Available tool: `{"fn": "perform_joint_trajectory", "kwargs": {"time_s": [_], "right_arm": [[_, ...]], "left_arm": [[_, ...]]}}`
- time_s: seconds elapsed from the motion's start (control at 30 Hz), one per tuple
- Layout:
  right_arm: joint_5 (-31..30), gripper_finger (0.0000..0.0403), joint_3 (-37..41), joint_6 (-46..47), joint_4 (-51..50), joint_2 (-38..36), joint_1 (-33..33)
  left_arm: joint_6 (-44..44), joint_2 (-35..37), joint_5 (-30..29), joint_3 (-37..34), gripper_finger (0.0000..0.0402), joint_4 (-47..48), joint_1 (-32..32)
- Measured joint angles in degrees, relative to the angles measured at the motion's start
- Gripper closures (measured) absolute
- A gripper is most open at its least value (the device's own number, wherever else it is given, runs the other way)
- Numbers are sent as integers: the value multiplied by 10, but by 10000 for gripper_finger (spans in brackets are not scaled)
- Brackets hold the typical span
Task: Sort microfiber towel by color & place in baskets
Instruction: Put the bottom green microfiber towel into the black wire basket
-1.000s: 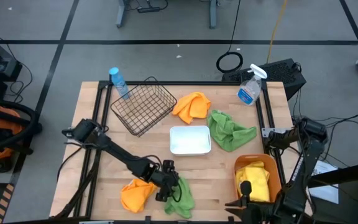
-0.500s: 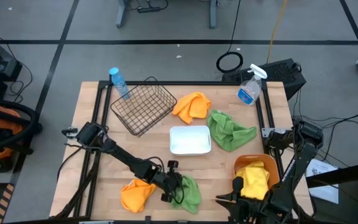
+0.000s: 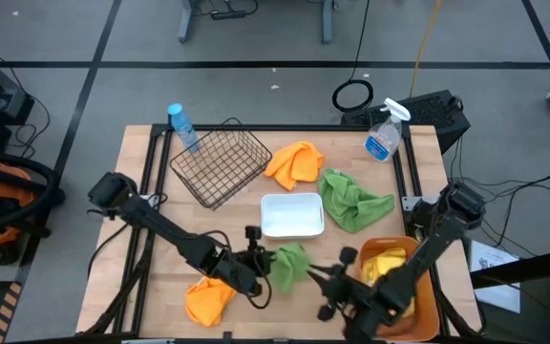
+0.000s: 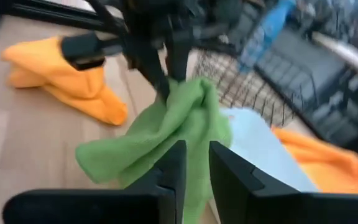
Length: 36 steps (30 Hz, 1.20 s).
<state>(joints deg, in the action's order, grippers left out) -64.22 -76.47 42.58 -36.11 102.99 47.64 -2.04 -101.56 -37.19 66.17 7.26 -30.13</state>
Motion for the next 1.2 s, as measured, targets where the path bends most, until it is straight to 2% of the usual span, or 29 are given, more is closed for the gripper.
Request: {"fn": "perform_joint_trajectory", "kwargs": {"time_s": [0.1, 0.17, 0.23, 0.47, 0.57, 0.63, 0.77, 1.03, 1.13, 1.2], "right_arm": [[59, 321, 0, -4, 19, 0, -35], [99, 294, 0, -17, 24, 1, -53], [108, 259, 0, -20, 29, 6, -67], [61, 106, 0, -26, 68, 8, -87], [23, 45, 0, 9, 94, 8, -96], [19, 16, 0, 31, 95, 9, -104], [40, 13, 0, 51, 105, 14, -118], [74, 15, 0, 2, 154, 30, -136], [82, 35, 0, -13, 180, 40, -139], [99, 63, 0, -25, 193, 46, -139]], "left_arm": [[28, 19, -26, 0, 381, 10, 0], [39, 31, -37, 0, 381, 21, 0], [49, 38, -47, 0, 380, 36, 0], [55, 66, -98, 0, 380, 91, 1], [56, 73, -103, 0, 380, 89, 1], [59, 77, -103, 0, 380, 88, 1], [63, 77, -103, 0, 379, 89, 0], [75, 77, -101, 0, 379, 82, -28], [87, 77, -99, 0, 379, 81, -47], [100, 77, -98, 0, 379, 76, -57]]}}
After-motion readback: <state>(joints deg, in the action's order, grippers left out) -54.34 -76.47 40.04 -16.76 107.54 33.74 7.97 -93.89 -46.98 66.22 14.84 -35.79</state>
